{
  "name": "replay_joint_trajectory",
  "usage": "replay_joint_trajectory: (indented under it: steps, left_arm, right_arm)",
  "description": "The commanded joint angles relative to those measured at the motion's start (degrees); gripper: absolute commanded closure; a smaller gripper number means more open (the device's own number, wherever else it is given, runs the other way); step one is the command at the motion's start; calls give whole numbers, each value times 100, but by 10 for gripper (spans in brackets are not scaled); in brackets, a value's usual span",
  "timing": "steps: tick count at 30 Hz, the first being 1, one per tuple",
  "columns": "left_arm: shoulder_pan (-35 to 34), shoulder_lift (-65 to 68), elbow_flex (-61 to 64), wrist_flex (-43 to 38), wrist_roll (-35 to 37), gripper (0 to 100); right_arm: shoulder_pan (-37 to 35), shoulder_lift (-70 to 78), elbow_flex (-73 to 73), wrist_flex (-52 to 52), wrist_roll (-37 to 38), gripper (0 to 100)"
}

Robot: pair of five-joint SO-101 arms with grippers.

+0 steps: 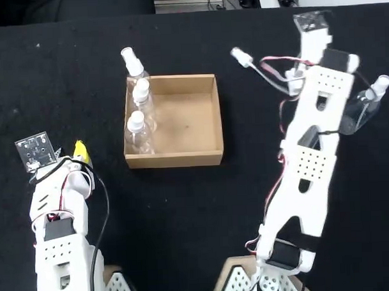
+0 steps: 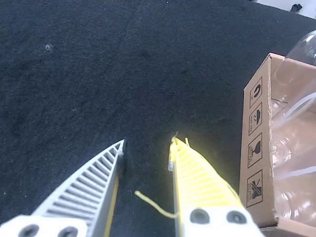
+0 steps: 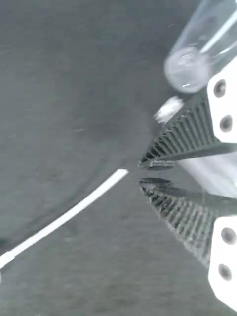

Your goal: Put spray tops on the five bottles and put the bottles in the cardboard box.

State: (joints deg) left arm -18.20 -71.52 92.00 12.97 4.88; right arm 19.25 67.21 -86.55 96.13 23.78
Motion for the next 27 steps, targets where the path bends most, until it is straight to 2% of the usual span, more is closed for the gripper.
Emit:
replay_joint_trajectory:
  steps: [1, 4, 7, 10, 12, 16, 23, 25, 27]
  left_arm:
    - [-57, -97, -75, -141, -53, 870]
    - [-57, -97, -75, -141, -53, 870]
    - [-57, -97, -66, -141, -53, 870]
    - [-57, -97, -66, -141, -53, 870]
    - [-57, -97, -66, -141, -53, 870]
    - [-57, -97, -57, -141, -53, 870]
    - [-57, -97, -57, -141, -53, 870]
    - [-57, -97, -57, -141, -53, 870]
    - [-57, -97, -57, -141, -53, 870]
  right_arm:
    - [185, -92, -716, 431, 44, 988]
    - [-167, -84, -681, 422, 35, 982]
    - [-677, -84, -699, 360, 35, 898]
    - [-1064, -22, -673, -413, 44, 789]
    - [-1143, 215, -673, -1029, 53, 766]
    - [-1196, 831, -681, -1846, 554, 766]
    - [-1108, 1332, -690, -2251, 633, 770]
    - [-1020, 1437, -681, -2470, 642, 809]
    - [-897, 1543, -681, -2585, 870, 900]
